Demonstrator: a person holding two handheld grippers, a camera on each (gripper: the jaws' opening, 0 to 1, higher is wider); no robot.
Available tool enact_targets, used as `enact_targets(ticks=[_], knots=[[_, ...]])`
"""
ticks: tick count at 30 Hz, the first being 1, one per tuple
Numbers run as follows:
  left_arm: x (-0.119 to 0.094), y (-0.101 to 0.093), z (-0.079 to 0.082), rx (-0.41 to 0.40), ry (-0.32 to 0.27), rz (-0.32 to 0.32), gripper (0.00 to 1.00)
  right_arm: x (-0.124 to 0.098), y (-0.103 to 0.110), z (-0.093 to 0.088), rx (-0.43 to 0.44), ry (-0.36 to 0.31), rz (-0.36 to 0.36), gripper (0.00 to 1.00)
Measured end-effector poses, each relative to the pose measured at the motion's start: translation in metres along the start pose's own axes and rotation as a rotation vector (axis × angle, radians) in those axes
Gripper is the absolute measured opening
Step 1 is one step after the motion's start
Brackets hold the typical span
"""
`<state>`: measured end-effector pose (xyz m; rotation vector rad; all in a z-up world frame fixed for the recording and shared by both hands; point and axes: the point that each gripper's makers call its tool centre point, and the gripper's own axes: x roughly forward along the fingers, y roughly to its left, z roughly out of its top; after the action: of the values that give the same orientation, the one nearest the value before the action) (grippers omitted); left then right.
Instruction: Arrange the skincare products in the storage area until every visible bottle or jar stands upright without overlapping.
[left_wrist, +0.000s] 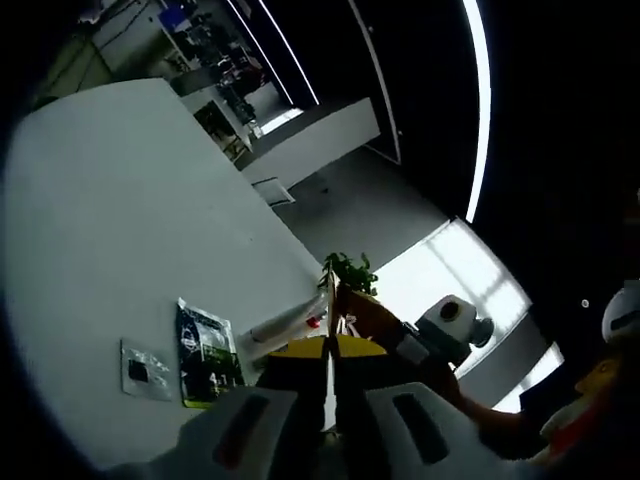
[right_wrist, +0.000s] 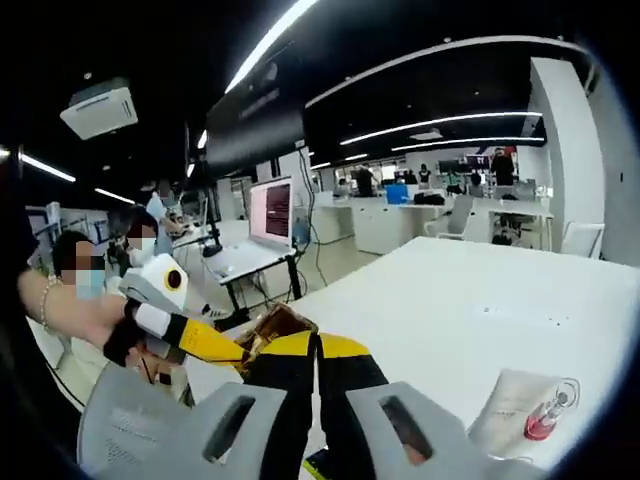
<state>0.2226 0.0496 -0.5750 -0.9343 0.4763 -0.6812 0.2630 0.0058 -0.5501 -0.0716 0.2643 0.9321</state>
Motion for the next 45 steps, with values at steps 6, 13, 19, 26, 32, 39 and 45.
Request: enact_targets(ticks=[6, 13, 19, 26, 32, 39, 45], knots=[[0.000, 0.030, 0.001, -0.063, -0.022, 0.115, 0.00, 0.022, -0.003, -0.019, -0.037, 0.076, -0.022, 0.01], [0.009, 0.060, 0.001, -0.054, -0.007, 0.215, 0.00, 0.048, -0.017, -0.042, -0.056, 0.157, -0.043, 0.01], [0.015, 0.084, 0.001, -0.078, 0.004, 0.262, 0.00, 0.064, -0.028, -0.061, -0.051, 0.209, -0.049, 0.01], [0.020, 0.114, -0.001, -0.086, 0.033, 0.315, 0.00, 0.081, -0.039, -0.091, -0.080, 0.286, -0.047, 0.01], [0.027, 0.133, -0.006, -0.080, 0.069, 0.363, 0.00, 0.091, -0.043, -0.109, -0.051, 0.338, -0.051, 0.01], [0.032, 0.161, -0.012, -0.072, 0.108, 0.422, 0.00, 0.103, -0.047, -0.132, -0.046, 0.412, -0.063, 0.01], [0.034, 0.175, -0.014, -0.074, 0.129, 0.446, 0.00, 0.114, -0.053, -0.148, -0.075, 0.462, -0.043, 0.01]])
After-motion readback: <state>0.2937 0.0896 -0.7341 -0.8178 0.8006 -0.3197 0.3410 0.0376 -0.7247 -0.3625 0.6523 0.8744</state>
